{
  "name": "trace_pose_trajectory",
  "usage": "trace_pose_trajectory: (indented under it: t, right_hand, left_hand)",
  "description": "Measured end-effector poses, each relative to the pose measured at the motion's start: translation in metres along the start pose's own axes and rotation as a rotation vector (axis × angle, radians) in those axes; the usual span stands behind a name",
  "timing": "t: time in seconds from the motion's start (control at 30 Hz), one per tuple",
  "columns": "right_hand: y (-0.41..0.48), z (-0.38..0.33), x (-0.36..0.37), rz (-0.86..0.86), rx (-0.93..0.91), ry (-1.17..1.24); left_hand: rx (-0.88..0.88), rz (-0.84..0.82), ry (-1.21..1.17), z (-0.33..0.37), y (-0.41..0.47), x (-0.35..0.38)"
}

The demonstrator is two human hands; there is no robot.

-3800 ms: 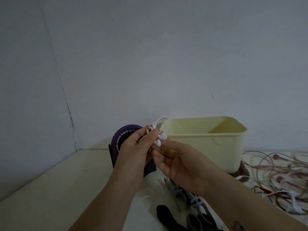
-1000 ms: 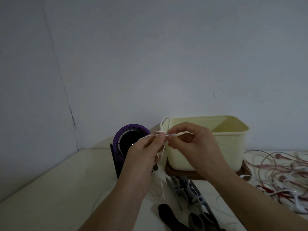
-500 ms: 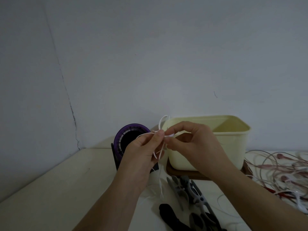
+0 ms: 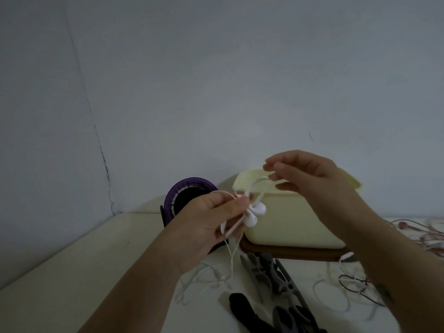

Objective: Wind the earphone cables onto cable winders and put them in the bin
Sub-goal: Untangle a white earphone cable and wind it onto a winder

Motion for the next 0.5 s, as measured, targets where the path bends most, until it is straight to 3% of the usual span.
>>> trace_pose_trajectory:
  t: [0.13,0.27,0.33,0.5]
  right_hand:
    - [-0.001,0.008,0.006,-0.408,0.137,0.023]
    - [-0.004,0.018,0.022,-0.689,0.293,0.049]
    - [-0.009,0.018,0.025,-0.781,0.355,0.055]
    - [-0.012,0.022,0.018,-0.816,0.421,-0.024]
  left_hand:
    - [-0.117,-0.265,0.038,0.008,-0.007,0.0]
    - [-0.151,-0.427,0.1,0.011,-0.012,0.001]
    - [-0.154,-0.488,0.18,0.011,-0.012,0.0]
    - [-0.117,-0.556,0.383,0.013,-0.012,-0.003]
Point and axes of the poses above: each hand's wrist, its own y-axis towards the middle knuckle, its own x-axis out of the palm, z = x × y, the point moved 1 cm from there along y, towards the middle knuckle, and after that the axes turned 14 degrees about x, right-handed, at the moved point
